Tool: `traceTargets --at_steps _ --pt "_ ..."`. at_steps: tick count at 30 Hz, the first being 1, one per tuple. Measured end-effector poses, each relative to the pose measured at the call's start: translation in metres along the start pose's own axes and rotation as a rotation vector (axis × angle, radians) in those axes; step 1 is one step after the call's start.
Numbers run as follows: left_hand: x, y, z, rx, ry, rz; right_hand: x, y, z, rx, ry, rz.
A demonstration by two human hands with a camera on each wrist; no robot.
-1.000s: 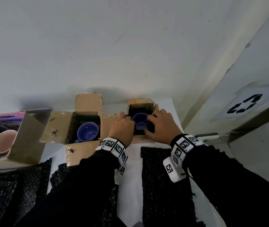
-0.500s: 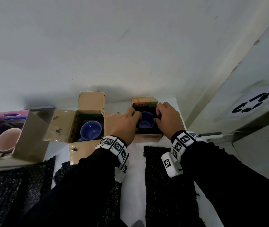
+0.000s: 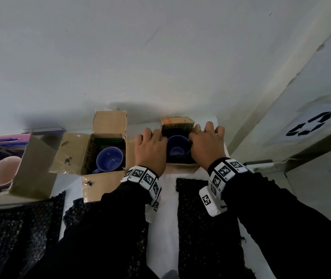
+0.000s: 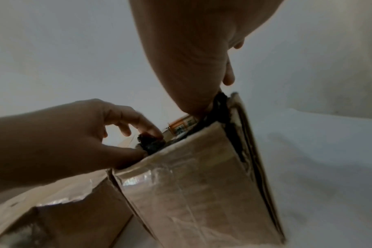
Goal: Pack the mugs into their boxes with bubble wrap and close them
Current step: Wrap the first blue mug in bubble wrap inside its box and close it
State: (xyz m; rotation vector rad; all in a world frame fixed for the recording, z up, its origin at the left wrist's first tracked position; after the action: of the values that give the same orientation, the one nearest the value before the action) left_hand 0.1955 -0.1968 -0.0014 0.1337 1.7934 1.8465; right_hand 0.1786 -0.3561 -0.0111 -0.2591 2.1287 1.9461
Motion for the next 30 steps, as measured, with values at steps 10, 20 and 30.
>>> traceTargets --at_steps 10,20,30 --pt "-0.007 0.002 -0.003 -0.068 -0.042 0.031 0.005 -0.011 0.005 0.053 0.001 -0.157" --pt "0.008 -0.005 -0.004 -0.095 -0.143 0.1 0.02 -0.016 0.006 0.04 0.057 -0.169" --pt "-0.002 -0.003 -0.003 -0.1 -0.057 0.101 0.008 -0.006 0.01 -0.106 0.137 -0.027"
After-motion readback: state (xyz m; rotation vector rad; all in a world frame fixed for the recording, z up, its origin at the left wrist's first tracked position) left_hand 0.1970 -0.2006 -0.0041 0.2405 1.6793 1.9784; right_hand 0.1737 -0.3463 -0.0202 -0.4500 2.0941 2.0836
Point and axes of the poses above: each hand's wrist, its own x-axis away from the middle knuckle, its own y-axis out of the back of the hand, z = x × y, the point moved 2 cm from there along -x, towards the middle knuckle, and after that the axes turned 15 degrees about -z, right-handed, at the moved point
